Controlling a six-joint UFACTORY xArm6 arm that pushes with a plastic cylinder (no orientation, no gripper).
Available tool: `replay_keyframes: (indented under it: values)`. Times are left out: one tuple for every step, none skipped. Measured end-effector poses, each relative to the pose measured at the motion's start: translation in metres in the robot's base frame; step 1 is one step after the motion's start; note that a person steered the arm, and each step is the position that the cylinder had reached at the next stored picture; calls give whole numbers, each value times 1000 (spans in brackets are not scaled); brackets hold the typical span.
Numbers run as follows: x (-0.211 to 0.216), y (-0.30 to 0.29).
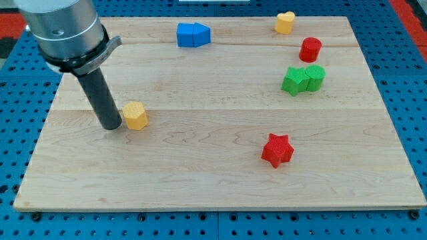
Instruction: Push the hexagon close to the left side of the heart
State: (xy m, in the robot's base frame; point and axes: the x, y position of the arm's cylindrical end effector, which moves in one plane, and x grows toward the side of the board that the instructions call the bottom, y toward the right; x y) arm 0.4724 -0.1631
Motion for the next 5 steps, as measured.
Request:
replay_keyframes:
  values:
    - [-16,24]
    - [-16,29]
    - [-16,29]
    - [-16,29]
    - [-13,29]
